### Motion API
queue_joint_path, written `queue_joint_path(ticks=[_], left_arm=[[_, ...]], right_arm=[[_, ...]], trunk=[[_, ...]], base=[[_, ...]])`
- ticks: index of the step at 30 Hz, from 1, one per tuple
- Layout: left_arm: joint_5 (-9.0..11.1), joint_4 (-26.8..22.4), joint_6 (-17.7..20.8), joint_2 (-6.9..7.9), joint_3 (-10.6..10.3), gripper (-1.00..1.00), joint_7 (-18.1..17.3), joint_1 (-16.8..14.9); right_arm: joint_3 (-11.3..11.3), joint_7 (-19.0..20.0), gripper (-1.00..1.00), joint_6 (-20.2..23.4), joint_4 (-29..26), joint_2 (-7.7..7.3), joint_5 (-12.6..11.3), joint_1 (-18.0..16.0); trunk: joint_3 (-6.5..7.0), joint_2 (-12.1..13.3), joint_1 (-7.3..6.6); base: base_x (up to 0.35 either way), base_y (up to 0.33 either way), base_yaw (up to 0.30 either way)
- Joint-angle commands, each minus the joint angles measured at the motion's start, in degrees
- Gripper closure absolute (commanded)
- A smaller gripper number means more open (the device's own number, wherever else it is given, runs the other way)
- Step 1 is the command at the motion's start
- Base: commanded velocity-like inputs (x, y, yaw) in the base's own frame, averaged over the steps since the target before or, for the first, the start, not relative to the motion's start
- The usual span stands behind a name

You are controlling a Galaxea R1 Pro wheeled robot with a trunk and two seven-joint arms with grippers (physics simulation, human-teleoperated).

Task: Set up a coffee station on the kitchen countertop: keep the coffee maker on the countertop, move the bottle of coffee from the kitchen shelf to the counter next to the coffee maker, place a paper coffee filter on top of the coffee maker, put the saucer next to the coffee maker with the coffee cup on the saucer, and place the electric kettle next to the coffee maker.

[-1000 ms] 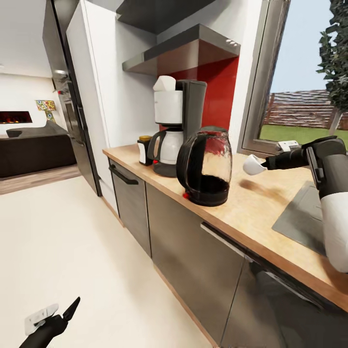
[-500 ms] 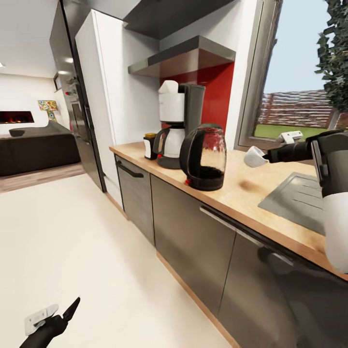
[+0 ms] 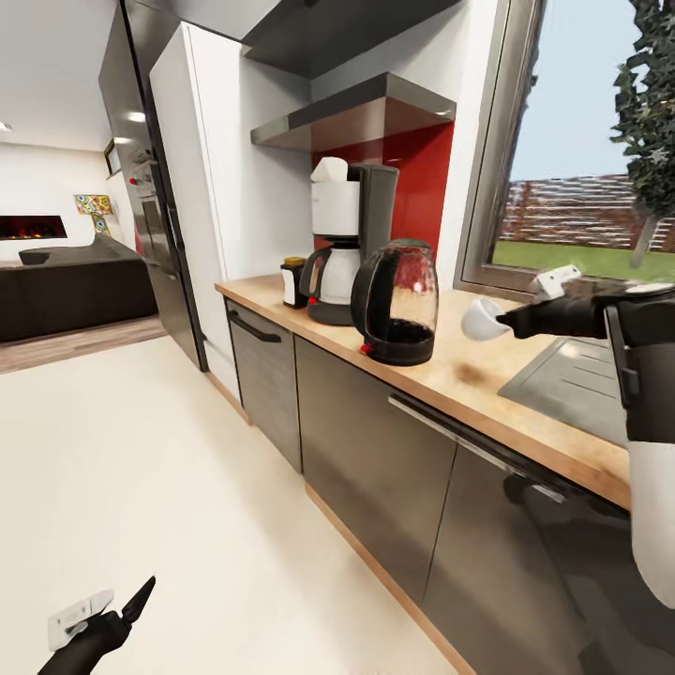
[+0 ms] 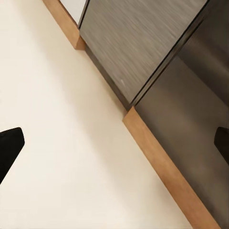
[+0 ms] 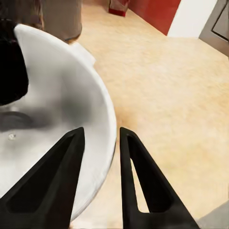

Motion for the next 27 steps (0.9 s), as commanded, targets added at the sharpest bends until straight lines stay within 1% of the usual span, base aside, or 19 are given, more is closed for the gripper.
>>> queue_joint_path(ticks=[1, 5, 8, 9, 15, 18, 27], left_arm=[[0.4, 0.0, 0.2, 0.04, 0.0, -1.00, -0.2, 0.0], [0.4, 0.0, 2.2, 0.06, 0.0, -1.00, -0.2, 0.0], [0.4, 0.4, 2.6, 0.07, 0.0, -1.00, -0.2, 0.0], [0.4, 1.2, 2.9, 0.08, 0.0, -1.00, -0.2, 0.0], [0.4, 1.8, 2.9, 0.01, 0.0, -1.00, -0.3, 0.0], [0.4, 1.9, 2.9, 0.00, 0.0, -1.00, -0.3, 0.0], [0.4, 2.4, 2.9, 0.01, 0.0, -1.00, -0.3, 0.0]], right_arm=[[-0.1, 2.8, 1.00, -0.2, -2.6, -0.01, 1.4, 1.5], [-0.1, 5.8, 1.00, -0.1, -6.1, 0.00, 1.5, 3.9], [-0.1, 6.2, 1.00, -0.1, -6.5, 0.00, 1.5, 4.4], [-0.1, 6.6, 1.00, -0.1, -6.8, 0.00, 1.4, 4.8], [-0.1, 6.7, 1.00, -0.1, -7.0, 0.00, 1.4, 5.0], [-0.1, 6.7, 1.00, -0.1, -7.0, 0.00, 1.4, 5.0], [-0.1, 6.8, 1.00, -0.2, -7.0, 0.03, 1.2, 5.7]], trunk=[[-0.04, 0.0, -0.01], [-0.04, 0.0, -0.01], [-0.04, 0.0, -0.01], [-0.04, 0.0, -0.01], [-0.04, 0.0, -0.01], [-0.01, 0.0, -0.01], [0.28, 0.0, -0.01]], base=[[-0.002, 0.000, 0.000], [0.000, 0.005, 0.000], [0.000, 0.070, 0.000], [0.000, 0.058, 0.000], [-0.017, 0.046, -0.012], [-0.056, 0.071, -0.152], [-0.006, 0.007, -0.253]])
